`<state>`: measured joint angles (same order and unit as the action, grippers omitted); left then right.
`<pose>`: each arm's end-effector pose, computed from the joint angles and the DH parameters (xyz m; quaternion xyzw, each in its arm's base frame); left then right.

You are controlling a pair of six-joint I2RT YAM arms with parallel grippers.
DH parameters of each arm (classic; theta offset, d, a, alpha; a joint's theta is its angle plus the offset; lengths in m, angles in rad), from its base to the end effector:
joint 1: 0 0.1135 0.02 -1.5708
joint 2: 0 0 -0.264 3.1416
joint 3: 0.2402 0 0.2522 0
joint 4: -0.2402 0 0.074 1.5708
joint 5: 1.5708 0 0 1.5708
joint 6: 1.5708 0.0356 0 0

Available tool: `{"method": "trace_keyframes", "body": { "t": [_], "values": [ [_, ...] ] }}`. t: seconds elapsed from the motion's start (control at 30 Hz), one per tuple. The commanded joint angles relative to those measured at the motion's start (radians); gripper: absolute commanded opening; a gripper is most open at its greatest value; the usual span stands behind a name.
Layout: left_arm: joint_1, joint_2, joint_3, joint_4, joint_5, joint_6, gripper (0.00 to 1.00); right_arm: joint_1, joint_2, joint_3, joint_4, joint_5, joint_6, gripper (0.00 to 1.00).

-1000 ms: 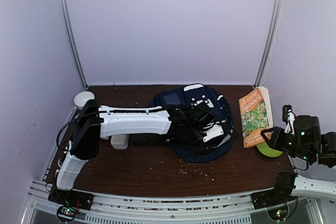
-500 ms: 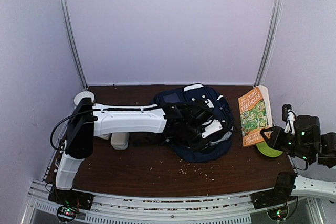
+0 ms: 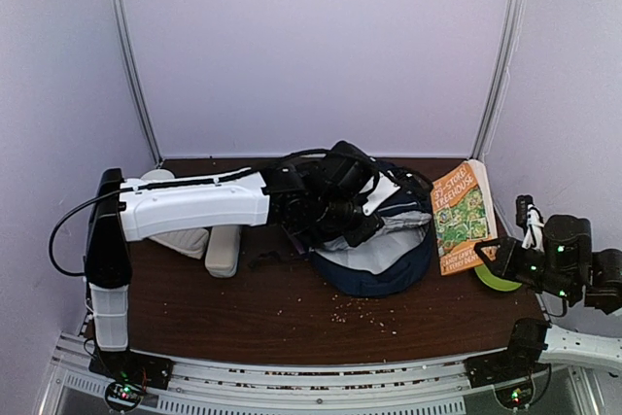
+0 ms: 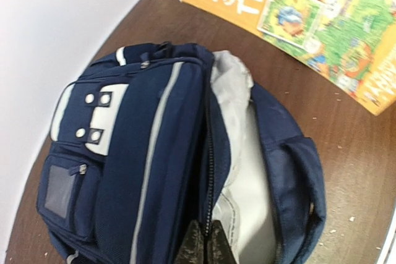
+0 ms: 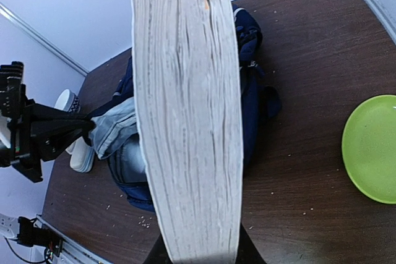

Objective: Pack the student bag
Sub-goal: Place the book in the student bag.

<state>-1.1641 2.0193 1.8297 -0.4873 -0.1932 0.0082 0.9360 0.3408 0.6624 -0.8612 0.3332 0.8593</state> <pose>0.1927 -0.4301 0.2959 0.4618 0.7708 -0.1622 0.4078 0.0550 0.0551 0.2808 0.0488 0.8605 0.2902 0.4159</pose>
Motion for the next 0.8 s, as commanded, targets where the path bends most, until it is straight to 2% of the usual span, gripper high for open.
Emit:
{"method": "trace_keyframes", "body": {
  "t": [0.0, 0.1, 0.23, 0.37, 0.5, 0.77],
  "values": [
    [0.011, -0.034, 0.029, 0.113, -0.169, -0.023, 0.00, -0.003, -0.041, 0.005, 0.166, -0.119, 0.008, 0.00],
    [0.068, -0.011, 0.077, 0.098, -0.153, -0.108, 0.00, -0.003, -0.078, 0.009, 0.241, -0.197, 0.064, 0.00],
    [0.123, -0.013, 0.088, 0.157, -0.083, -0.227, 0.00, -0.002, -0.093, -0.008, 0.237, -0.239, 0.150, 0.00],
    [0.129, -0.017, 0.112, 0.221, -0.058, -0.239, 0.00, -0.003, -0.131, -0.108, 0.287, -0.300, 0.245, 0.00],
    [0.129, -0.018, 0.141, 0.254, -0.040, -0.247, 0.00, -0.003, -0.216, -0.216, 0.352, -0.298, 0.334, 0.00],
    [0.121, -0.012, 0.119, 0.346, 0.097, -0.275, 0.00, -0.003, -0.292, -0.355, 0.501, -0.311, 0.450, 0.00]
  ]
}}
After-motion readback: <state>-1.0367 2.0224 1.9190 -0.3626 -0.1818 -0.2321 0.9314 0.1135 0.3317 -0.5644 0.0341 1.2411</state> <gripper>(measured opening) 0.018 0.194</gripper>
